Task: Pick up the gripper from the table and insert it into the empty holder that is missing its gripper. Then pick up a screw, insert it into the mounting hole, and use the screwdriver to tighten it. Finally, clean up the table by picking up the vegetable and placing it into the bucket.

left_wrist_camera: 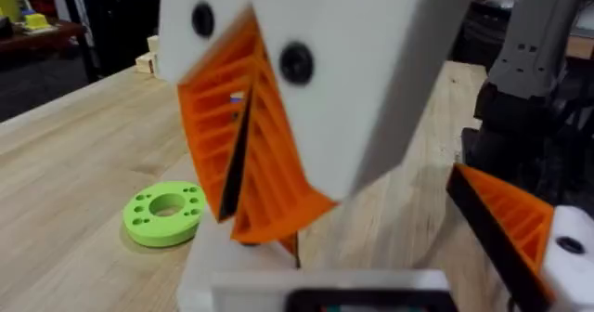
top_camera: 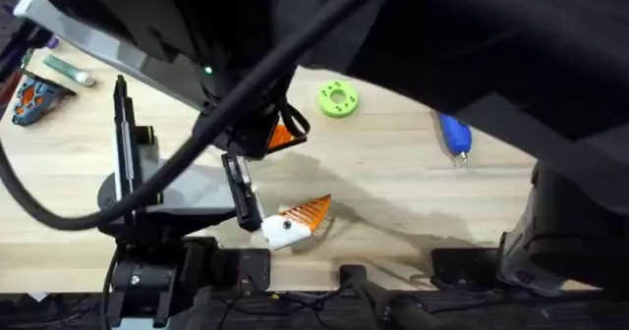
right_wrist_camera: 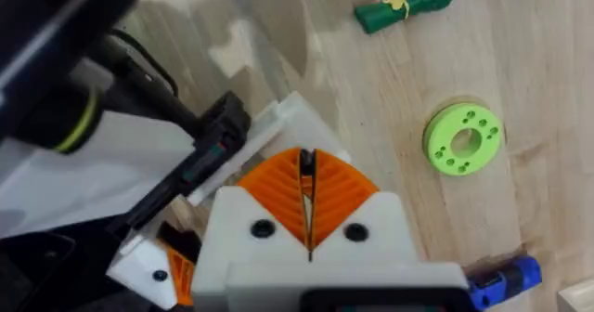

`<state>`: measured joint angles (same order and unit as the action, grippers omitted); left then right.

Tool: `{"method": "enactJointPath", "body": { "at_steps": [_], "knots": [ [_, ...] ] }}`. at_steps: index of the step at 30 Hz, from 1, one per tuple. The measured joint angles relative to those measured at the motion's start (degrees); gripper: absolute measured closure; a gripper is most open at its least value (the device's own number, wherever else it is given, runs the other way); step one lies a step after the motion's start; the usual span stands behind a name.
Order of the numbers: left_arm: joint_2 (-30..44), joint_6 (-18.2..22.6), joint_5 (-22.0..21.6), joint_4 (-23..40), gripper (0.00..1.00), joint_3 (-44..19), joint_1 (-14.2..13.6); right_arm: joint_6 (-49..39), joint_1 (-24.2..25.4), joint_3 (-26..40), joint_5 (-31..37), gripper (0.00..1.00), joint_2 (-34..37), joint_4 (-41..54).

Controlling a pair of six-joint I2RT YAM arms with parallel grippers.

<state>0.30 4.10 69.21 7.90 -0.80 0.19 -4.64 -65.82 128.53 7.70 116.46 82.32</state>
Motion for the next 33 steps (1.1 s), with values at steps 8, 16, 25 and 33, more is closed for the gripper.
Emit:
{"method": "enactJointPath", "body": {
  "at_steps": [8,16,25,33],
  "knots": [
    [0.0,-0.3,0.0,0.0,0.001,0.0,0.0,0.2,0.0,0.1,0.0,0.995,1.3,-0.2],
    [0.0,-0.3,0.0,0.0,0.001,0.0,0.0,0.4,0.0,0.2,0.0,0.995,1.2,-0.1],
    [0.0,-0.3,0.0,0.0,0.001,0.0,0.0,0.4,0.0,0.2,0.0,0.995,1.2,-0.1],
    [0.0,-0.2,0.2,0.0,0.001,0.0,0.0,0.4,0.2,0.2,0.5,0.780,1.3,-0.3]
  ]
}}
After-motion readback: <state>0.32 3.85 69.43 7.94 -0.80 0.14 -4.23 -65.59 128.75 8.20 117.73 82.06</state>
